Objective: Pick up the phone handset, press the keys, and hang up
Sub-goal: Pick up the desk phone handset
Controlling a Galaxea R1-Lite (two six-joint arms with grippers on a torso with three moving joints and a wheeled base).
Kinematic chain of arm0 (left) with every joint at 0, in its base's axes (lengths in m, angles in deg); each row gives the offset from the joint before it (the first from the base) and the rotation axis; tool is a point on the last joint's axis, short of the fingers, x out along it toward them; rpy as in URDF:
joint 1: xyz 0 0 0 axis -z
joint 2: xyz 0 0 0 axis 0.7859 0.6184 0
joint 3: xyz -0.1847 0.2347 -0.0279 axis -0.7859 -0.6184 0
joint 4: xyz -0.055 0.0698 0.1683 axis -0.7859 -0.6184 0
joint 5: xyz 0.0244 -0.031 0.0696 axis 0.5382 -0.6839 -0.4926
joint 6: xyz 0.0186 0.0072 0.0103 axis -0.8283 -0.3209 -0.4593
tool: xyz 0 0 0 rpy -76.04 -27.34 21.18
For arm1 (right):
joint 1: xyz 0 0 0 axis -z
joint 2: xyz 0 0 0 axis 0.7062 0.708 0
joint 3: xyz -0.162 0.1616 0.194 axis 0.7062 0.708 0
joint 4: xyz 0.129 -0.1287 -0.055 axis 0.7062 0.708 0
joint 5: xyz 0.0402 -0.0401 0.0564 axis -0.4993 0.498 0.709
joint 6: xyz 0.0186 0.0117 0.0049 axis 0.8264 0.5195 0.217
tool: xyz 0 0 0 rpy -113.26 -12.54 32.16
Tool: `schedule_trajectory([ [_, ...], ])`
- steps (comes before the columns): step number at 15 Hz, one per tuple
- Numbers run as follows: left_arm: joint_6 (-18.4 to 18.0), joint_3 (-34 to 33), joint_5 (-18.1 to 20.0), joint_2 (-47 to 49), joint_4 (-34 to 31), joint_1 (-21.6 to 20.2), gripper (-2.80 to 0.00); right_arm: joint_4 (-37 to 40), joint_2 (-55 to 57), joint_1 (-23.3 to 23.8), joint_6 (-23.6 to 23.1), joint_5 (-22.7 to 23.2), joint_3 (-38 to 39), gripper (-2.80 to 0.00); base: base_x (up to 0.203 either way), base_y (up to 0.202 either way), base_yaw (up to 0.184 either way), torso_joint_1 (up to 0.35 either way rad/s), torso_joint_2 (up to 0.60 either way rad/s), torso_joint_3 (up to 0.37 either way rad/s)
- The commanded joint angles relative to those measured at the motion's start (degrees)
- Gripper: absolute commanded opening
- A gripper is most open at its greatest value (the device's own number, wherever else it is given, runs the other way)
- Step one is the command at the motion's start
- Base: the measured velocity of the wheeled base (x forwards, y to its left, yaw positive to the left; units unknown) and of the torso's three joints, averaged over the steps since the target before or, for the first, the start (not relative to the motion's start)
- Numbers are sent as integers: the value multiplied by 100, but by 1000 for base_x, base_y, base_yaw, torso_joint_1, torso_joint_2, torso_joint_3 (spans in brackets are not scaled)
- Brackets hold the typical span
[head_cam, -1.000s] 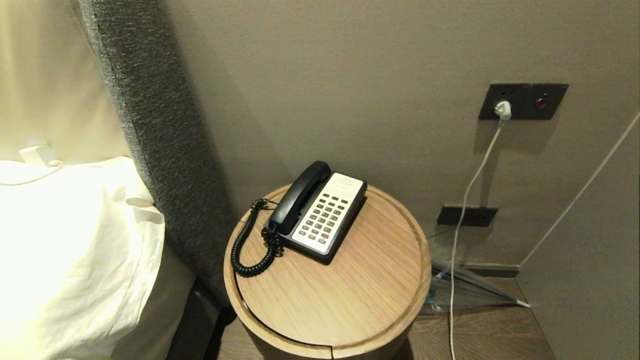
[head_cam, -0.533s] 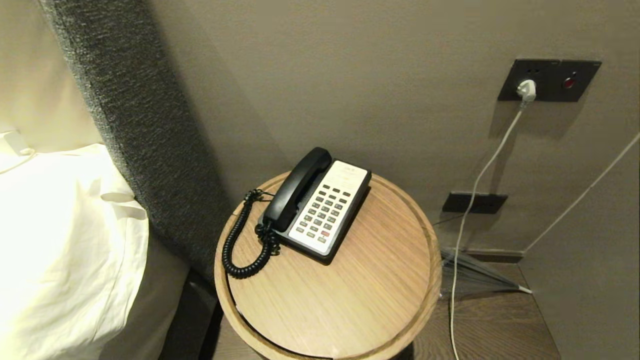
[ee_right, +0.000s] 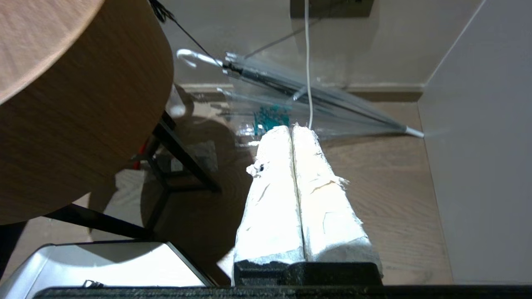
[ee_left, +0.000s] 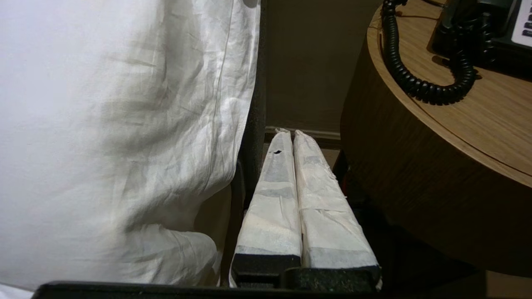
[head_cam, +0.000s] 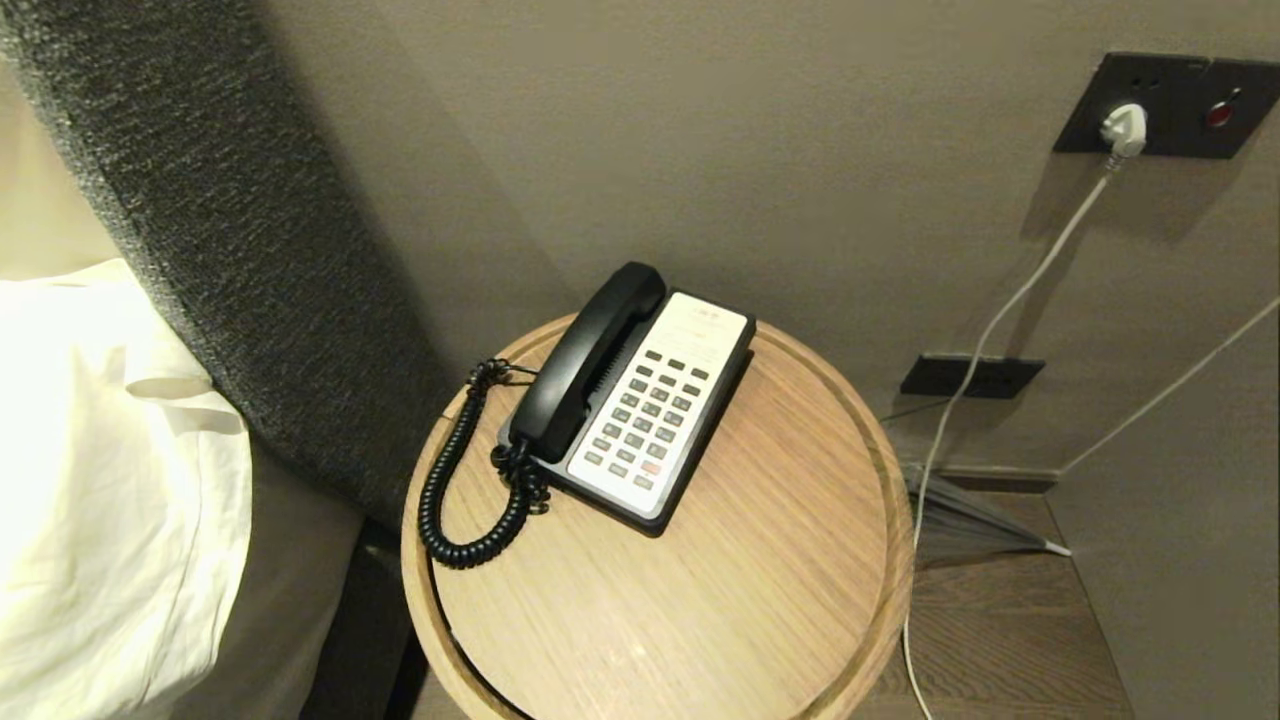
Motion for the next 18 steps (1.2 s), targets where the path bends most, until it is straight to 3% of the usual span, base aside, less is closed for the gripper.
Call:
schedule_trajectory([
  [1,7,-229,-4,2,5,2,-280,5,-1,-1,2,0,0,-280,0,0,0,2,-1,-185],
  [7,-37,-229,1,2,5,2,-280,5,7,-1,2,0,0,-280,0,0,0,3,2,-184],
  [12,-88,-203,-50,2,-4,2,-280,5,-1,-1,2,0,0,-280,0,0,0,1,2,-21],
  [13,-116,21,-52,17,-64,2,-280,5,7,-1,2,0,0,-280,0,0,0,0,0,0],
  [15,-131,1092,55,461,-514,3,-280,5,6,-1,2,0,0,-280,0,0,0,0,0,0],
  [18,-8,3151,634,2500,-1226,6,-280,5,7,-1,2,0,0,-280,0,0,0,0,0,0],
])
